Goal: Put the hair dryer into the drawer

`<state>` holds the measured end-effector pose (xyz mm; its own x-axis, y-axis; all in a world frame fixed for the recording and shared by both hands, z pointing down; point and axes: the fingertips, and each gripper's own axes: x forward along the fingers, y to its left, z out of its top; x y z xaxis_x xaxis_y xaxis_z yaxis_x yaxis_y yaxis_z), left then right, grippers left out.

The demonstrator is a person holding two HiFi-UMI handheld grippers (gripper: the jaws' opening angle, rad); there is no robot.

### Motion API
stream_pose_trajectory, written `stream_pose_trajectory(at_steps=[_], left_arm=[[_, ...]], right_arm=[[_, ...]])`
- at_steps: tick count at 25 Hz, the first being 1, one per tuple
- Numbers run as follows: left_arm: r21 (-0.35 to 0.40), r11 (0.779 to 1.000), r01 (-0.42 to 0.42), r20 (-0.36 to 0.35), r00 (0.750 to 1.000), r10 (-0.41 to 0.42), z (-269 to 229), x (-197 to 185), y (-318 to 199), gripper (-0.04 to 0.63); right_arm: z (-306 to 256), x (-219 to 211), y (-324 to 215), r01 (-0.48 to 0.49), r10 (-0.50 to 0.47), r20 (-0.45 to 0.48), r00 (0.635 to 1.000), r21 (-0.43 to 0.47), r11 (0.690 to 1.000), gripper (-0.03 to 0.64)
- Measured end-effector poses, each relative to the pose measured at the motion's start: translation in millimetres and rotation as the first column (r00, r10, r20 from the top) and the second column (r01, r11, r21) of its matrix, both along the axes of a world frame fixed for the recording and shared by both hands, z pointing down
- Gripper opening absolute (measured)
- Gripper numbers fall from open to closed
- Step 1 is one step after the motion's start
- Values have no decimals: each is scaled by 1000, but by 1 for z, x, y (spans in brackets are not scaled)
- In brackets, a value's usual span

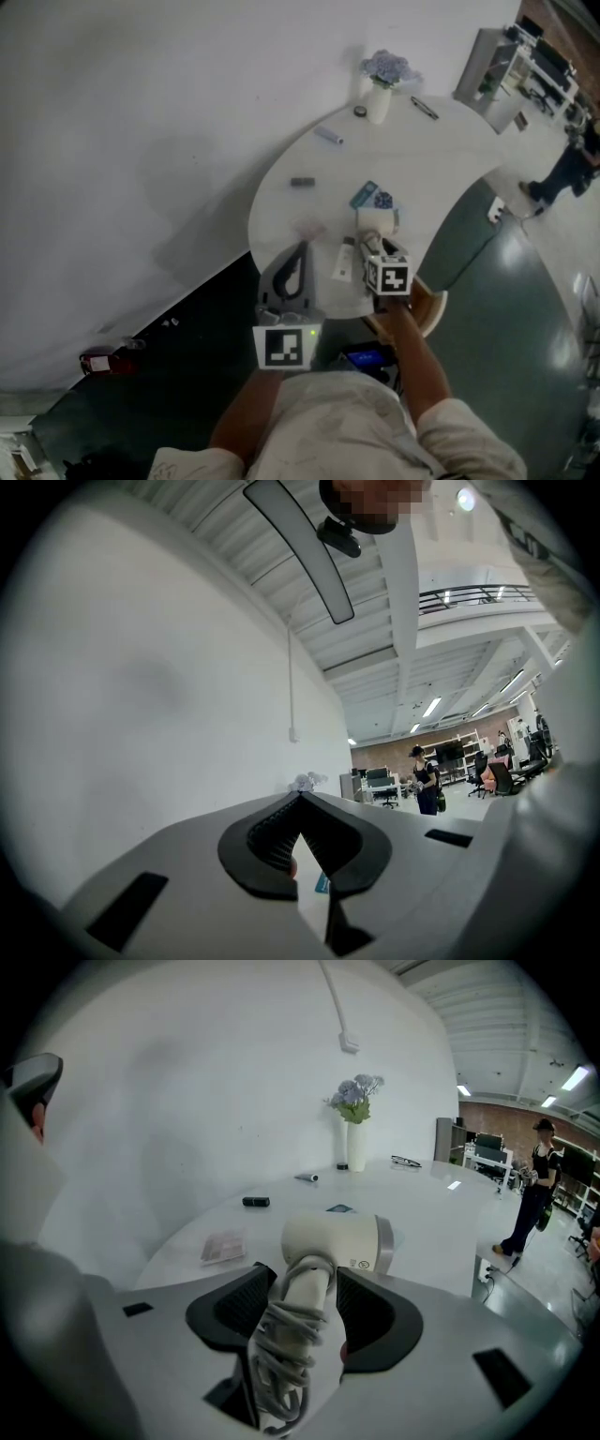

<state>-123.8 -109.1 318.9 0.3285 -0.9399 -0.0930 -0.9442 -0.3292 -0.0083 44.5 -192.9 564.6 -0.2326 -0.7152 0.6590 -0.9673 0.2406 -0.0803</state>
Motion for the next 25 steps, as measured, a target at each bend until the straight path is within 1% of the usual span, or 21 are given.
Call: stream_pose_trajectory(at_steps=[4,8,10,12,15,21,25], left_arm=[[-20,1000,-4,14,1000,4,6,2,-1,2],[-20,1000,-1,-5,1000,1,6,3,-2,2],[-25,1000,0,-8,1000,-1,7,4,-2,2],[-27,1000,0,-6,1000,0,7,4,-1,2],[-20,1000,-1,9,1000,1,9,5,-1,2],[-34,999,7,6,1000,-7,12,3,1,2],[-27,1000,0,8,1000,1,13,5,2,2]], right_arm=[[5,-2,-1,-1,2,43,999,-27,1000,218],[12,-6,-3,7,2,106,994,-80,997,218],[18,-8,-4,10,3,119,993,-108,994,223],[22,-8,-5,10,3,102,995,-125,992,232],[29,-8,-6,-5,12,52,999,-132,991,249],[23,-8,-16,-23,20,-45,999,-82,996,249],[23,-9,-14,-28,23,-62,998,-73,997,247]])
